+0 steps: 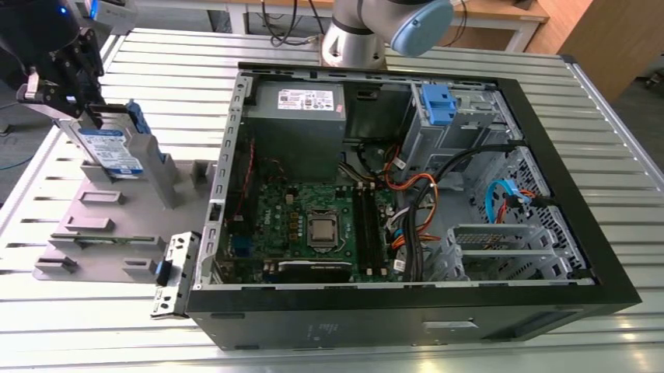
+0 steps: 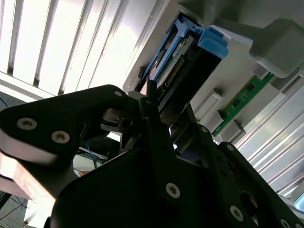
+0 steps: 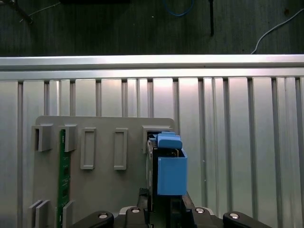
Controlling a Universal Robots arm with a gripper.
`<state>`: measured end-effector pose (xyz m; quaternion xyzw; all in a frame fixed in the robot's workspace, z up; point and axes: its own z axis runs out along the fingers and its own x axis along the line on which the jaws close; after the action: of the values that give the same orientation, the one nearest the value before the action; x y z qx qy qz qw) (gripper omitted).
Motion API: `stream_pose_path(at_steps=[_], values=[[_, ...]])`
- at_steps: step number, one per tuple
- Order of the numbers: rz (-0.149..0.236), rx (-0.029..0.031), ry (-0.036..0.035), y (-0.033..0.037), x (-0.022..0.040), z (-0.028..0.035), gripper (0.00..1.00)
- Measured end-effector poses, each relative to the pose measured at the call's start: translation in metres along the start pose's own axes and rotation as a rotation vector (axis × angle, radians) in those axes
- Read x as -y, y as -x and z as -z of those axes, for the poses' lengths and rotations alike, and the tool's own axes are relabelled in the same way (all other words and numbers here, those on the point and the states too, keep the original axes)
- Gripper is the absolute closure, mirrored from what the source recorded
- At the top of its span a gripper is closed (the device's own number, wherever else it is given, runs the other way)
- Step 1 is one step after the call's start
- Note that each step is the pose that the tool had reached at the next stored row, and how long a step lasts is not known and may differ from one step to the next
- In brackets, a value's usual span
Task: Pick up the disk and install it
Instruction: 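Pick up the disk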
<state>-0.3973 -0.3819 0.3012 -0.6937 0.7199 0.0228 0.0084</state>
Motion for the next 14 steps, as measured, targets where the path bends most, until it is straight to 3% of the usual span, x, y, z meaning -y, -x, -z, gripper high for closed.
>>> stream_pose_path(at_steps=[8,14], values=[[0.002,-0.0001,0.0002,0.0000,0.0000,0.0000,0.65],[0.056,-0.0026,0.0026,-0.0001,0.0000,-0.0004,0.65]])
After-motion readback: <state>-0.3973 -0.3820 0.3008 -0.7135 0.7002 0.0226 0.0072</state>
